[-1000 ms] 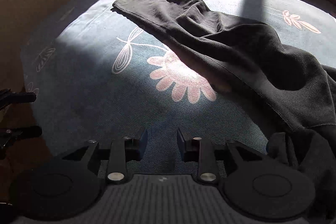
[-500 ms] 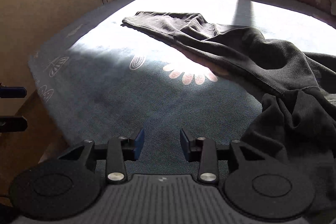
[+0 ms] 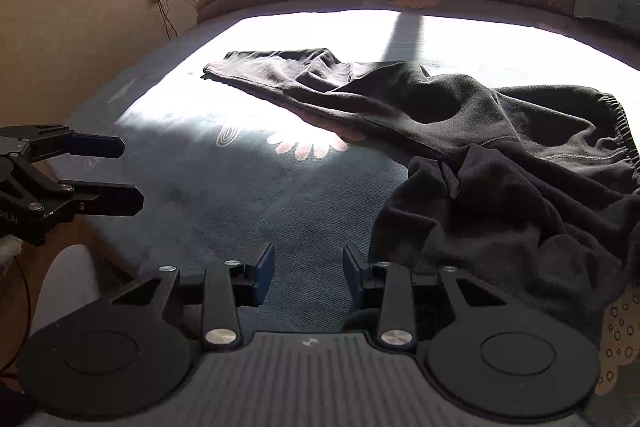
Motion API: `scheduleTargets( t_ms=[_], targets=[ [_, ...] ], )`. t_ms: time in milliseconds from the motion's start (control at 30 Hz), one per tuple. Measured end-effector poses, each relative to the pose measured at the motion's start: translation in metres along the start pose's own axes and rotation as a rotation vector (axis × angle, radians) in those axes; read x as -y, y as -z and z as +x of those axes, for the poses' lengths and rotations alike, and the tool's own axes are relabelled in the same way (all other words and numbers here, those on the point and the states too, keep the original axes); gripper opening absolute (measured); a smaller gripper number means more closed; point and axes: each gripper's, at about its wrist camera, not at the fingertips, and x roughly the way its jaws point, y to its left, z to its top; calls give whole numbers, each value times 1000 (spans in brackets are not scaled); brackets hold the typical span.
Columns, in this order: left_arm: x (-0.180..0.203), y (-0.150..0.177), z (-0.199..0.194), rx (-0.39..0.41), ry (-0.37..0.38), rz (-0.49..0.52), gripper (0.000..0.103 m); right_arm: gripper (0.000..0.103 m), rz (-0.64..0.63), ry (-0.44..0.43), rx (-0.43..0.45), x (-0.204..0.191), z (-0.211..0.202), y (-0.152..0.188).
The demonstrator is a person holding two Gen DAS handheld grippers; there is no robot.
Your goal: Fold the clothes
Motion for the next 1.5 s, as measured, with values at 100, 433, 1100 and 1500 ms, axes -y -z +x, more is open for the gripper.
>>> scheduleTargets(
  t_ms=[100, 433, 1100, 1500],
  targets=[
    [-2, -9, 12, 6, 32, 7, 103, 42, -17, 21, 1, -1, -2, -8],
    [-14, -55, 66, -13, 62, 11, 103, 43, -84, 101, 22, 32, 21, -68],
    [-30, -112, 235, -102, 147, -98, 103, 42, -357, 103, -117, 186, 135, -193],
    [-25, -90, 230, -99, 90, -41, 103, 43, -531, -98, -284, 192, 184, -193]
  ],
)
